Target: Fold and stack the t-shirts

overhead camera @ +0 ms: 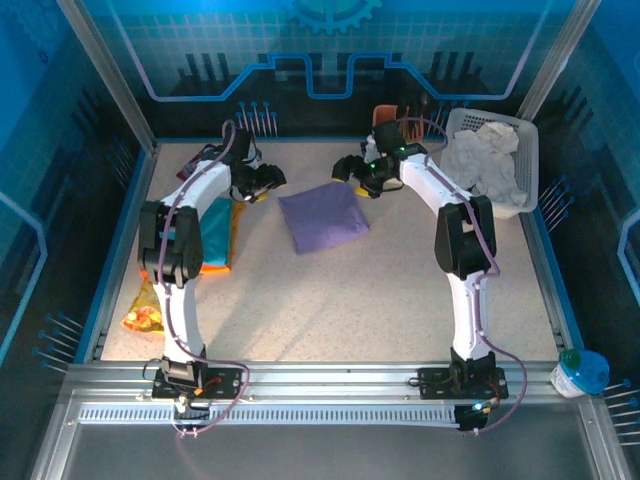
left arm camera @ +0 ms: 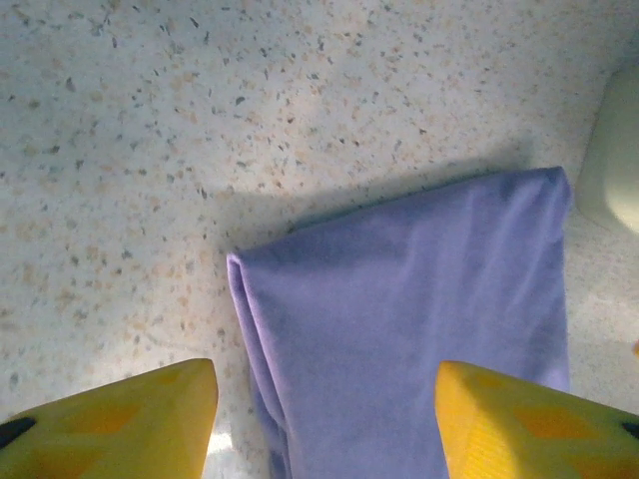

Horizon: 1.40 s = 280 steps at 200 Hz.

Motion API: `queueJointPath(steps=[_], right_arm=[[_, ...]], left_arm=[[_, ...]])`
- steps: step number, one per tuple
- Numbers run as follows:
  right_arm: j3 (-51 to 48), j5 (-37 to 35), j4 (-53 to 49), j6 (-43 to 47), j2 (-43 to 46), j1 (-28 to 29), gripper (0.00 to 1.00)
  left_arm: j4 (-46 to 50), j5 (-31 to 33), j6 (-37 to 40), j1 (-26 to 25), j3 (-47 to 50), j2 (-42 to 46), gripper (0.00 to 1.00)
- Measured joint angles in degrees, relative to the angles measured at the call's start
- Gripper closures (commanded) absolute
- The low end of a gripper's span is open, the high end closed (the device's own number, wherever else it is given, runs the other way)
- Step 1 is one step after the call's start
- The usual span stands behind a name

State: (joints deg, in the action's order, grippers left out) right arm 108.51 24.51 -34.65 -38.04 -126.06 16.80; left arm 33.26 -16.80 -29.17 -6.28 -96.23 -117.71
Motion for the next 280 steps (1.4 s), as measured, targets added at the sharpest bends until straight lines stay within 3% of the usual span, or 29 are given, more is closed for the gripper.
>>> queueJointPath(steps=[22, 50, 87, 164, 280], right_arm=[[-8.59, 0.83, 2.56, -0.96, 6.12, -0.33, 0.15], [-17.14, 3.63, 8.81, -4.48, 12.41, -0.2, 0.14], [-22.99, 7.04, 18.62, -10.56, 12.9, 0.79, 0.14], [-34.93, 9.01, 33.97, -17.27, 7.91, 2.27, 0.16], [-58.95, 10.05, 59.71, -21.4, 17.68, 2.54, 0.17]], left_arm=[[-0.42, -0.28, -2.43, -1.97, 4.13, 6.54, 0.42], [-4.46, -1.79, -7.72, -8.26, 9.84, 14.21, 0.44], [-12.59, -3.3, -14.56, -15.15, 16.72, 15.47, 0.47], [-21.84, -4.68, -21.07, -14.91, 23.21, 2.93, 0.49], [-29.16, -10.43, -12.85, -14.73, 32.98, 6.56, 0.55]])
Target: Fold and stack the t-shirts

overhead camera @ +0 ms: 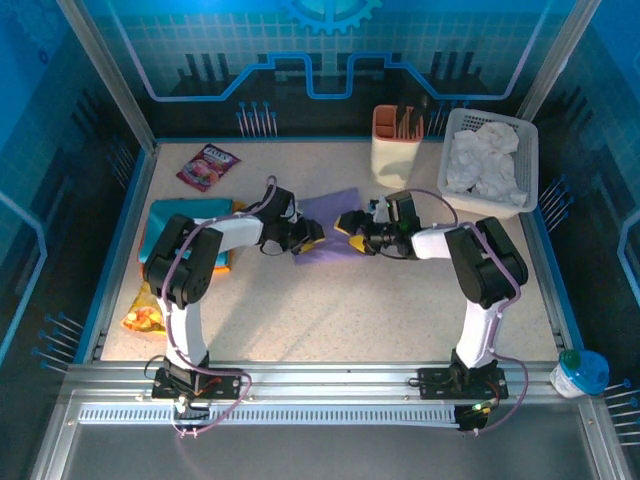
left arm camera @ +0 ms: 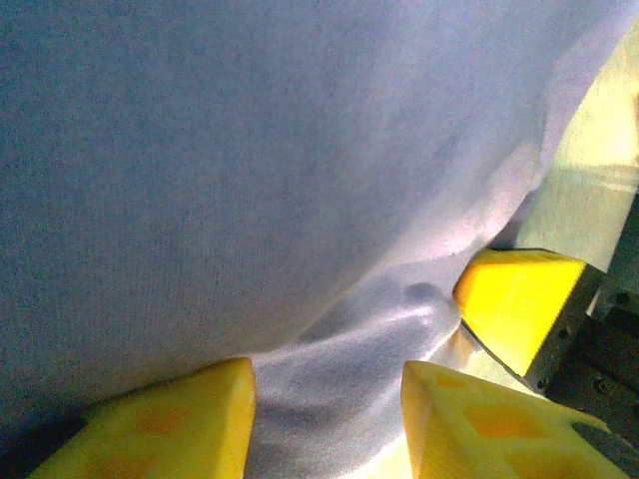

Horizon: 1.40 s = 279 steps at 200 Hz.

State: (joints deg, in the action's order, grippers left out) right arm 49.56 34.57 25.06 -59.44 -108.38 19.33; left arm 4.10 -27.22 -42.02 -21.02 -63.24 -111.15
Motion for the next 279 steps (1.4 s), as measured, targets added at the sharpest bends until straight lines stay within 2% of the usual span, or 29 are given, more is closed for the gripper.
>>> queueJointPath(steps=[57, 72, 92, 122, 150, 199, 239, 245, 279], right_arm=[[-12.48, -1.33, 5.64, -2.51, 8.33, 4.17, 0.17], [-14.53, -1.86, 4.07, -2.51, 10.95, 5.4, 0.17], [-15.06, -4.07, -2.91, -1.79, 15.08, 5.44, 0.17], [-9.99, -8.26, -18.43, 2.21, 19.61, 5.35, 0.16], [-0.72, -9.35, -26.05, 5.33, 20.13, 4.76, 0.16], [7.61, -8.83, -27.41, 7.02, 17.25, 2.73, 0.17], [7.52, -7.65, -27.23, 7.1, 11.65, 2.71, 0.18], [7.23, -7.54, -27.39, 7.34, 11.52, 2.64, 0.18], [5.18, -6.95, -28.06, 8.96, 11.56, 0.83, 0.18]], left_arm=[[-0.26, -2.89, 3.43, -1.62, 10.75, 8.07, 0.55], [2.91, -2.54, 4.11, -1.66, 12.39, 10.71, 0.53], [8.44, -1.25, 5.35, -0.98, 12.98, 14.27, 0.53], [14.23, -0.87, 7.45, 3.56, 11.54, 16.57, 0.54], [17.27, -0.68, 7.67, 5.31, 7.39, 16.63, 0.54], [17.33, -0.7, 6.78, 4.11, 1.29, 16.83, 0.49], [18.8, 0.5, 6.64, 3.91, 2.49, 17.16, 0.39], [18.93, 0.94, 7.02, 3.91, 3.34, 17.49, 0.35], [21.55, 4.0, 8.85, 3.19, 6.73, 18.32, 0.33]])
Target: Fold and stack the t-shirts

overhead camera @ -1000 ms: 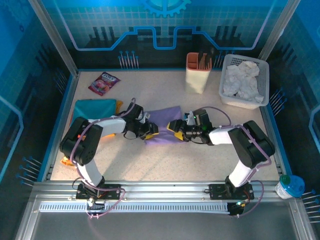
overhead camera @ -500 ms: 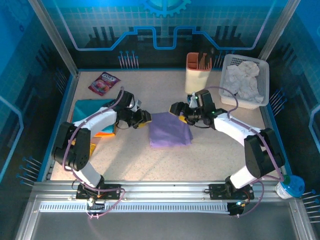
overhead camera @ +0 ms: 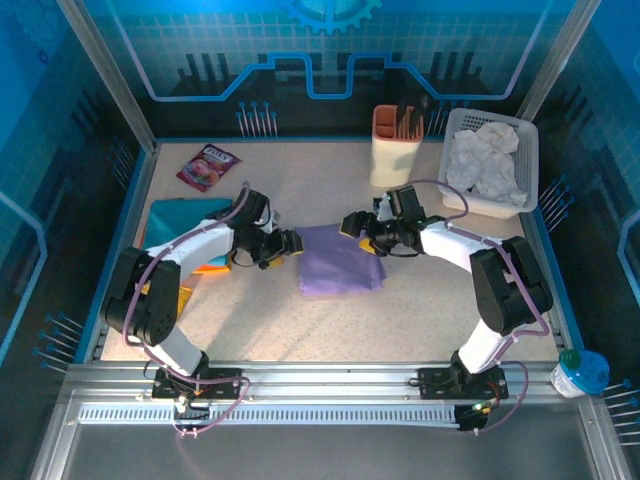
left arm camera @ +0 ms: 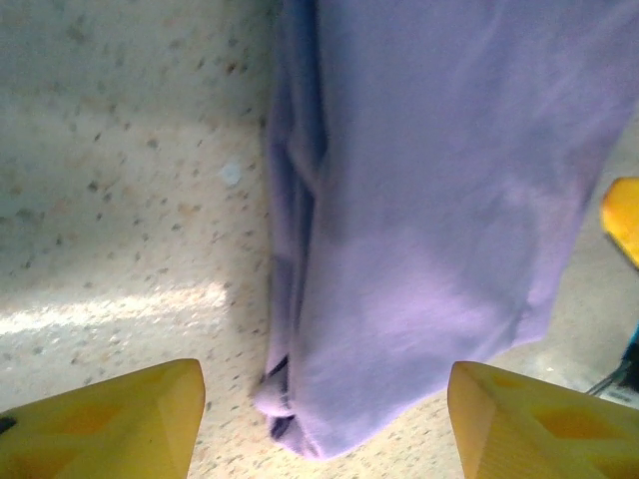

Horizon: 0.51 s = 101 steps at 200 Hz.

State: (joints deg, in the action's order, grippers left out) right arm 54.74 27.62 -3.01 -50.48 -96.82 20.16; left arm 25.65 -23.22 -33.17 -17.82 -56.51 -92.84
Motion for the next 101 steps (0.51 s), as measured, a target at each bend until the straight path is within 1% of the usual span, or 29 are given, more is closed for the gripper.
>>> queueJointPath(steps=[30, 54, 76, 101], right_arm=[[-2.67, 0.22, -0.46, 0.7, 0.39, -2.36, 0.18], [-3.43, 0.33, -0.85, 1.01, 0.74, -2.99, 0.18], [-3.82, 0.5, -0.52, 1.11, 1.66, -2.99, 0.18], [-5.35, 0.96, -0.52, 1.29, 2.73, -3.15, 0.18]], left_arm=[[0.63, 1.4, 0.35, -2.86, -0.07, -1.7, 0.33], [0.63, 1.9, 0.17, -4.98, -1.64, -6.47, 0.38], [0.52, 2.03, 0.07, -5.62, -3.15, -10.32, 0.4], [0.68, 1.77, -0.81, -5.75, -4.66, -11.39, 0.43]])
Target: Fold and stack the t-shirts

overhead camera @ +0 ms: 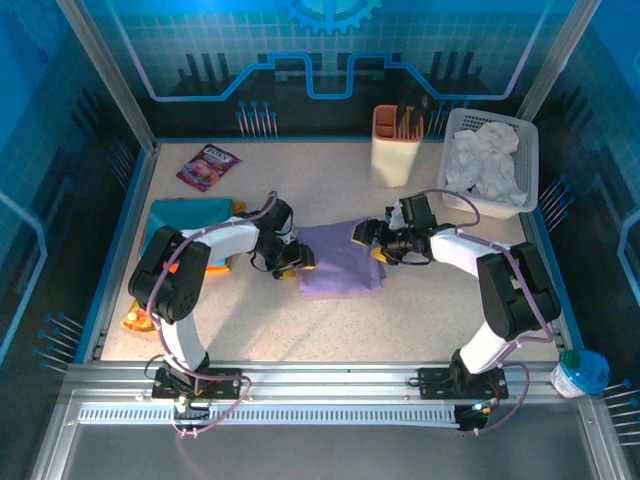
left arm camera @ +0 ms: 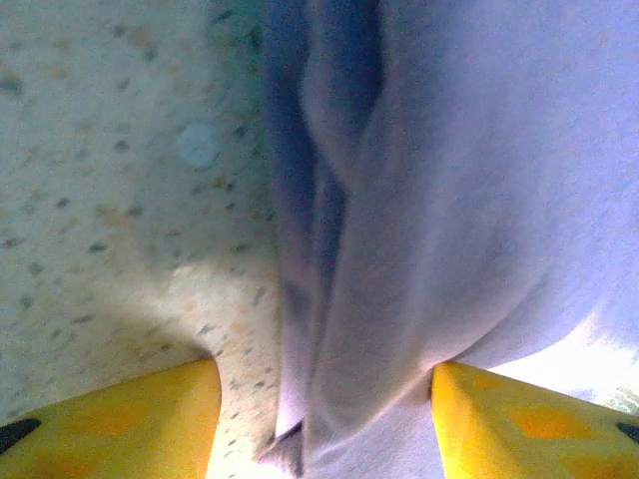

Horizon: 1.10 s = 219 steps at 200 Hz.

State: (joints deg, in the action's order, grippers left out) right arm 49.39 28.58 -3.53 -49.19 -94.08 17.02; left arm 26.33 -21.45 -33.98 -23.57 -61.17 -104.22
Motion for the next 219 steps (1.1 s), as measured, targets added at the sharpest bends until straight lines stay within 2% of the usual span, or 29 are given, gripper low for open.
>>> queueJointPath(steps=[58, 109, 219], right_arm=[[-1.64, 0.61, 0.13, -0.02, 0.02, -1.01, 0.18], [-1.73, 1.05, 0.15, -0.02, 0.02, -1.73, 0.19], [-3.61, 3.65, 1.14, -0.04, 2.97, -6.75, 0.19]], left_arm=[[0.02, -0.02, -0.59, -0.9, -2.99, -2.58, 0.46], [0.37, -0.46, -1.68, -0.63, -3.61, -3.61, 0.53], [-5.75, -2.34, -1.81, -1.18, -4.0, -5.77, 0.91]])
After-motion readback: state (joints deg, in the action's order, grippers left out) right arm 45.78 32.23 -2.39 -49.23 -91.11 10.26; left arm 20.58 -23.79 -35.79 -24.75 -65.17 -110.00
